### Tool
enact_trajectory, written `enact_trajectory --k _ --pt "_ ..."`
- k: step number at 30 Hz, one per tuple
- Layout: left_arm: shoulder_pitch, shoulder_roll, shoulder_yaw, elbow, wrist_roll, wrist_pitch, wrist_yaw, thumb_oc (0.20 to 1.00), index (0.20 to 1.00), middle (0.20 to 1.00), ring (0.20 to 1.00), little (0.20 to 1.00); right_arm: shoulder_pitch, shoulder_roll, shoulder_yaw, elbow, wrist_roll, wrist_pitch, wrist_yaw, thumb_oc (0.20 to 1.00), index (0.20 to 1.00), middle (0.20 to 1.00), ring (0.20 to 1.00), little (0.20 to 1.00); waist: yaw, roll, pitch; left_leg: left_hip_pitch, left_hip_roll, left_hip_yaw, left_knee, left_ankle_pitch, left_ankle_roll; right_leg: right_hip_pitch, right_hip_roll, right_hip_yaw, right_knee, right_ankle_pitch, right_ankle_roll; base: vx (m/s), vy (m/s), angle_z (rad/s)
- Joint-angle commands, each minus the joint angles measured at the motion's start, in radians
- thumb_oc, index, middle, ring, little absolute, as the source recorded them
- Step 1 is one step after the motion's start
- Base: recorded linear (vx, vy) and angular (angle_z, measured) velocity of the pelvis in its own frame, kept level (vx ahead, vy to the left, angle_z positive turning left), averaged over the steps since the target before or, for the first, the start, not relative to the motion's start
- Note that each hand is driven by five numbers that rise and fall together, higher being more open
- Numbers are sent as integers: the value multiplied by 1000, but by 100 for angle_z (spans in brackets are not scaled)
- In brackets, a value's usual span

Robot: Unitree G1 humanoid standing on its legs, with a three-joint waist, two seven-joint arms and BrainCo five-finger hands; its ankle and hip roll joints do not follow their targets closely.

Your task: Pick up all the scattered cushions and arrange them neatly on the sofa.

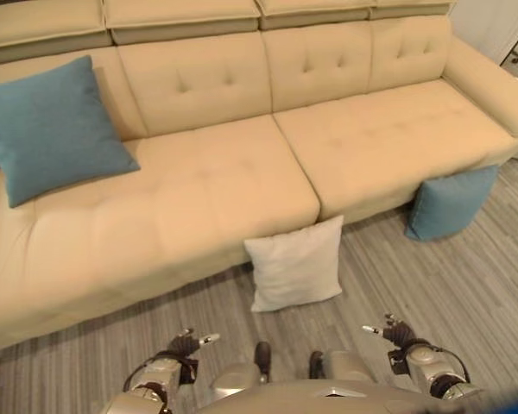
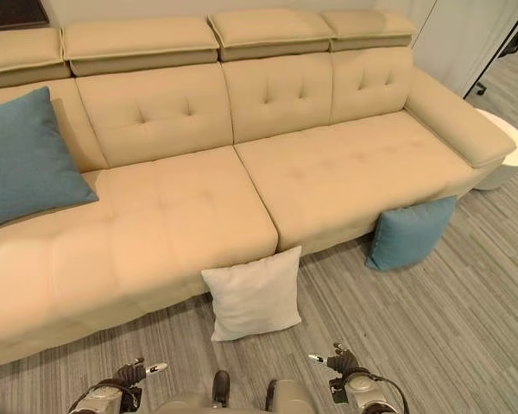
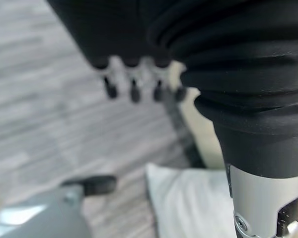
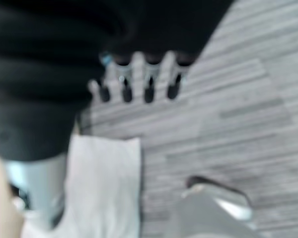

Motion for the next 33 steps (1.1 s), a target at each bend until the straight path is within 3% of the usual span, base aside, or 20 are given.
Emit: enact_trajectory --k 1,7,14,20,23,24,28,32,33 --pt "19 12 0 6 -14 -12 16 1000 1000 1000 1000 1000 -25 -37 -2 -19 9 -18 -2 1000 1000 1000 1000 1000 -4 -7 12 11 -5 -130 133 -116 -77 7 21 60 -98 178 23 117 -57 18" --pt "21 4 7 -3 -39 -26 30 1000 1000 1000 1000 1000 -13 -46 4 -31 13 -27 -13 1000 1000 1000 1000 1000 3 -20 2 1 29 -158 119 -104 -112 51 30 33 -144 159 10 103 -152 40" --pt "-119 15 -12 -90 -173 -75 135 1000 1000 1000 1000 1000 -77 -66 2 -47 67 -53 -88 1000 1000 1000 1000 1000 -3 -20 94 -198 41 -205 172 -63 -146 -105 23 -54 -73 135 -14 -174 -138 47" --pt "-260 21 -60 -132 -247 -115 214 1000 1000 1000 1000 1000 -192 -82 17 -71 107 -71 -165 1000 1000 1000 1000 1000 -18 -19 140 -411 37 -183 248 -46 -157 -312 4 -49 6 147 -15 -144 -10 7" --pt "-423 37 -129 -149 -296 -143 253 1000 1000 1000 1000 1000 -361 -121 51 -59 116 -80 -250 1000 1000 1000 1000 1000 -50 2 161 -654 29 -93 316 -18 -168 -540 -16 -24 68 167 -10 -157 93 4" --pt "-453 37 -135 -140 -304 -141 260 1000 1000 1000 1000 1000 -396 -128 53 -51 122 -83 -263 1000 1000 1000 1000 1000 -49 8 160 -678 38 -96 330 -46 -168 -567 -8 -12 95 137 -8 -31 47 -8" --pt "-684 104 -205 -139 -297 -148 302 1000 1000 1000 1000 1000 -631 -210 95 -18 130 -103 -342 1000 1000 1000 1000 1000 -69 26 208 -920 21 -105 467 -73 -156 -777 -26 18 202 127 -7 -56 36 -1" --pt "-882 154 -252 -161 -337 -160 323 1000 1000 1000 1000 1000 -867 -296 177 -30 110 -119 -406 1000 1000 1000 1000 1000 -93 32 246 -1148 25 -107 567 -88 -152 -994 -12 48 280 122 0 9 10 -10" --pt "-882 154 -252 -161 -337 -160 323 1000 1000 1000 1000 1000 -867 -296 177 -30 110 -119 -406 1000 1000 1000 1000 1000 -93 32 246 -1149 25 -107 567 -88 -152 -994 -12 48 281 122 0 34 -36 -10"
